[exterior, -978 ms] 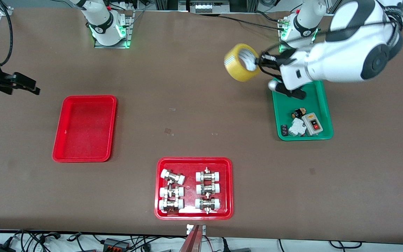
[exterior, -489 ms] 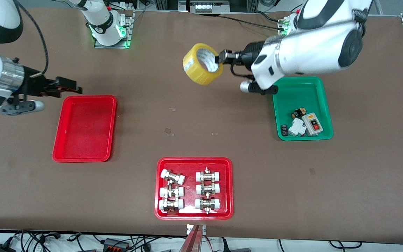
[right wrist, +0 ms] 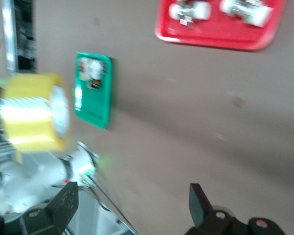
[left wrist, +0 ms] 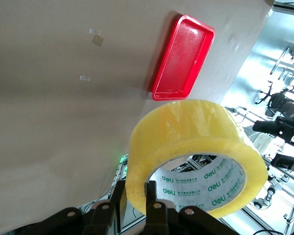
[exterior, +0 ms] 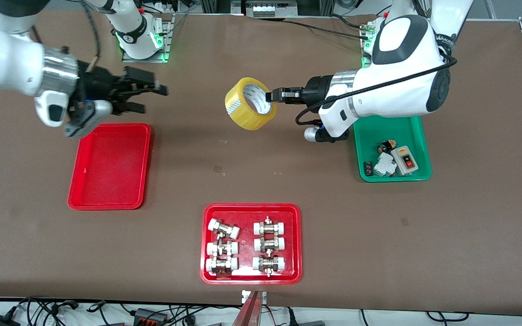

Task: Left arm passes tape to right arm into tray
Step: 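Close the right gripper on the tape rim beside the left gripper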

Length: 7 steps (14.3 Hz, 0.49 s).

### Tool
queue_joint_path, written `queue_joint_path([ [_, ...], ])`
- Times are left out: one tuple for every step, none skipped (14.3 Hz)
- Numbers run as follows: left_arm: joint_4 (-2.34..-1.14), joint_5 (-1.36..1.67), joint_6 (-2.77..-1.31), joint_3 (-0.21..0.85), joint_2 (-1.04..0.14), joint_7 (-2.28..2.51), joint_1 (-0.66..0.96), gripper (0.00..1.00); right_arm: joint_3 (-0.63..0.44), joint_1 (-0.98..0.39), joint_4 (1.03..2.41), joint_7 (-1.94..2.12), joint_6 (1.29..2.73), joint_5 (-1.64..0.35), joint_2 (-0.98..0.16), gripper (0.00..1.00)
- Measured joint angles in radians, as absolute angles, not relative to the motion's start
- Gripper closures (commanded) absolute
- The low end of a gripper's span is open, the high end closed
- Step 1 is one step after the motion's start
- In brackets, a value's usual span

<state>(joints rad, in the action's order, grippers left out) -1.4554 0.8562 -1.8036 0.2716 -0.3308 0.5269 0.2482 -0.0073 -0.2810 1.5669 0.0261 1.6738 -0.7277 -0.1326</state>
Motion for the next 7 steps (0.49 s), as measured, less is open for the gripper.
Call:
queue_joint_path([
  [-1.455, 0.856, -1.807, 0.272, -0.331, 0.527, 0.25, 1.0, -0.007, -0.309, 1.562, 0.002, 1.715, -0.758, -0.148, 0.0],
  [-1.455, 0.856, -1.807, 0.271, -0.331, 0.527, 0.251, 1.0, -0.006, -0.334, 1.548, -0.02, 1.751, -0.78, -0.166, 0.0],
  [-1.454, 0.856, -1.807, 0.271, -0.332, 0.527, 0.25, 1.0, -0.006, -0.358, 1.525, -0.05, 1.778, -0.789, -0.187, 0.0],
  [-1.454, 0.856, -1.807, 0.271, -0.332, 0.527, 0.25, 1.0, -0.006, -0.381, 1.497, -0.084, 1.796, -0.792, -0.207, 0.0],
  [-1.454, 0.856, -1.808, 0.271, -0.332, 0.527, 0.25, 1.0, -0.006, -0.401, 1.466, -0.115, 1.806, -0.792, -0.226, 0.0],
  [-1.454, 0.856, -1.808, 0.271, -0.332, 0.527, 0.25, 1.0, -0.006, -0.417, 1.441, -0.137, 1.812, -0.792, -0.239, 0.0],
  [-1.453, 0.856, -1.808, 0.271, -0.332, 0.527, 0.25, 1.0, -0.006, -0.427, 1.424, -0.154, 1.816, -0.792, -0.248, 0.0],
])
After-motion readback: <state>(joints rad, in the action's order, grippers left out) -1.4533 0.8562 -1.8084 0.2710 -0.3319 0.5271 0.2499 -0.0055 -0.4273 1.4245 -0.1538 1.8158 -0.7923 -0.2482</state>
